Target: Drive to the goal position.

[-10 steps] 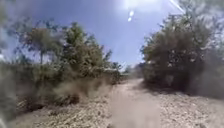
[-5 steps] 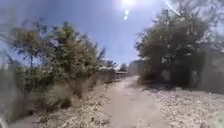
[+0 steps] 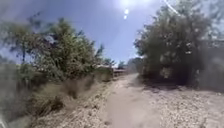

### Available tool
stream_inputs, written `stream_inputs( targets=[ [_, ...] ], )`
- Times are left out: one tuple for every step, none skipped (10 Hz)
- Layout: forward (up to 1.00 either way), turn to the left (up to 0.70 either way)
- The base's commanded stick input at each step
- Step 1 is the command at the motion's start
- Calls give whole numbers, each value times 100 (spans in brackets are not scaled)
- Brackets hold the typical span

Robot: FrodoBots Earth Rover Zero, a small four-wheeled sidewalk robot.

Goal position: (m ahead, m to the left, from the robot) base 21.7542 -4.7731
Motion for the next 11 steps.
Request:
stream_inputs(
  targets=[
    [44, 2],
    [44, 2],
    [44, 2],
    [44, 2],
    [44, 2],
    [44, 2],
    [44, 2],
    [44, 2],
    [44, 2],
    [44, 2],
    [44, 2]
  ],
)
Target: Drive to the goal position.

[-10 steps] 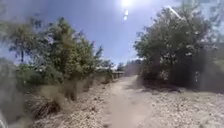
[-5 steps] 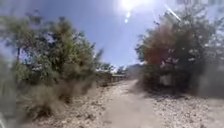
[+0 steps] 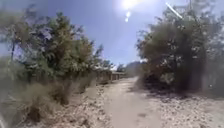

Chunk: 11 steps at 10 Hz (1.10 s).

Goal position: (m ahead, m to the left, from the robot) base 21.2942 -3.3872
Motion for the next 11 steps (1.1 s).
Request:
stream_inputs(
  targets=[
    [44, 2],
    [44, 2],
    [44, 0],
    [44, -5],
    [44, -10],
    [44, -22],
    [44, -27],
    [44, -18],
    [44, -1],
    [44, 1],
    [44, 2]
  ],
)
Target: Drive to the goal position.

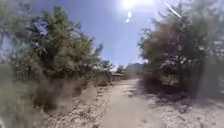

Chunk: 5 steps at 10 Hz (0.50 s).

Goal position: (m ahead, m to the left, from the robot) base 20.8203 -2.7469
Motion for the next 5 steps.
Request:
stream_inputs(
  targets=[
    [44, 2],
    [44, 2],
    [44, 2],
    [44, 2],
    [44, 2]
  ],
)
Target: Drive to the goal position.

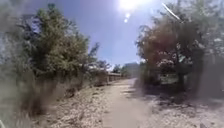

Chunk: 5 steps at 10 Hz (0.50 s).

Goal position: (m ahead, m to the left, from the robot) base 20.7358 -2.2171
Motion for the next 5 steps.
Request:
stream_inputs(
  targets=[
    [44, 2],
    [44, 2],
    [44, 2],
    [44, 2],
    [44, 2]
  ],
)
